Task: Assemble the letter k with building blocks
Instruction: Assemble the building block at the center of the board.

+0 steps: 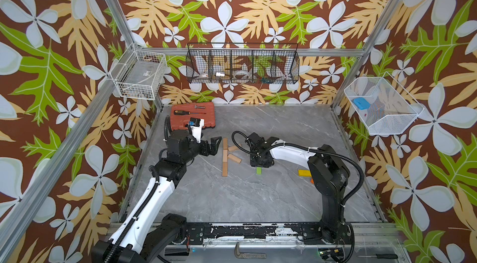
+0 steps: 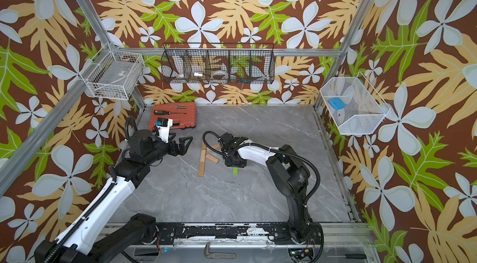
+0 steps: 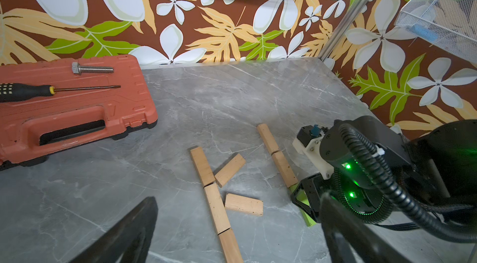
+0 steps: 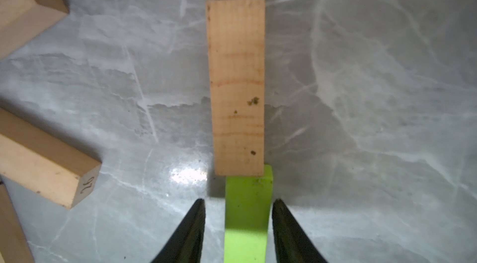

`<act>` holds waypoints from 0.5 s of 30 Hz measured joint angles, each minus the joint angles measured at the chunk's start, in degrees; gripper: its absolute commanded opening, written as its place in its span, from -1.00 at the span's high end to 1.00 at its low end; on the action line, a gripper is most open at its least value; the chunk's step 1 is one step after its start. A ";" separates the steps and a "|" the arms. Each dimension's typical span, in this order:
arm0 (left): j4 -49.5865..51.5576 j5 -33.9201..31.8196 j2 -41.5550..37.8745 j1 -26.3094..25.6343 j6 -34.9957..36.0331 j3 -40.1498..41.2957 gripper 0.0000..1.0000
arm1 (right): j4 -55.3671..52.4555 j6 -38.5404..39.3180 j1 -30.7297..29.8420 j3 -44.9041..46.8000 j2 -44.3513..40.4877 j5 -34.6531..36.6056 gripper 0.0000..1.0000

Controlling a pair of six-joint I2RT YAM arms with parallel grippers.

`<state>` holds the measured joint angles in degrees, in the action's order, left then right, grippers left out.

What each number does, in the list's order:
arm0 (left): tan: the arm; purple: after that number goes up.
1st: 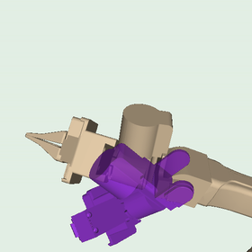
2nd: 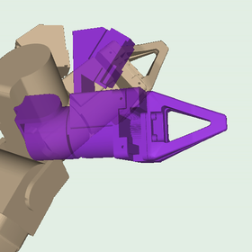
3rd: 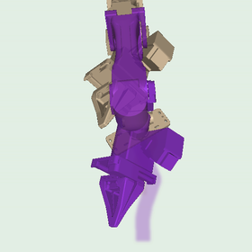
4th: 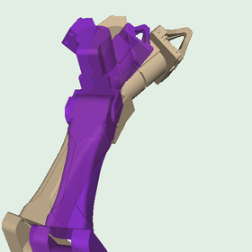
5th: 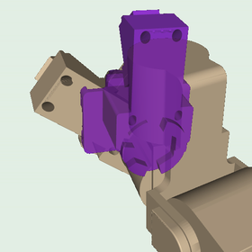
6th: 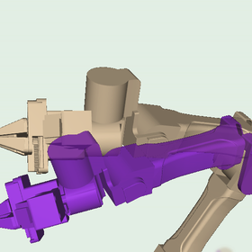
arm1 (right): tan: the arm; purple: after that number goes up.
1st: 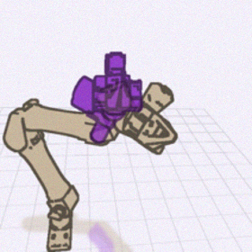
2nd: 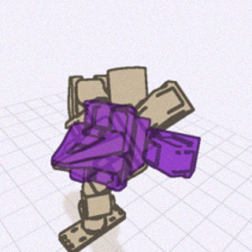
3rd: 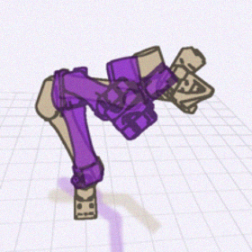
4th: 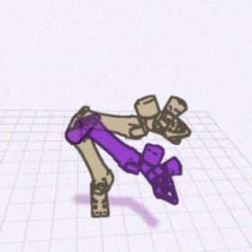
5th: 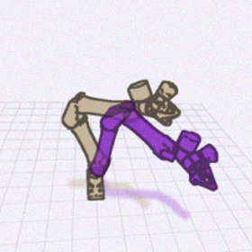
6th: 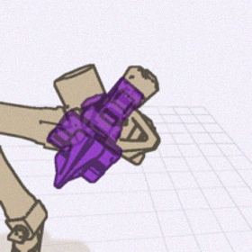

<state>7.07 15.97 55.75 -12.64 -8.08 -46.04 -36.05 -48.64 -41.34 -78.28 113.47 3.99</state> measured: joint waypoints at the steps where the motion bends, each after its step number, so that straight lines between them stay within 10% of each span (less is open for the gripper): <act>1: 0.00 0.00 0.00 0.00 0.00 -0.02 -1.00 | 0.07 0.00 -0.02 0.00 0.00 -0.31 0.09; 15: 0.00 0.00 0.00 0.02 -0.02 -0.04 -1.00 | 0.44 -0.28 -0.02 0.17 -0.09 -0.90 0.09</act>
<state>7.07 15.97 55.75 -12.62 -8.10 -46.09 -35.62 -48.93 -41.36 -78.11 113.38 3.09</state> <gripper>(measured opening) 0.999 0.452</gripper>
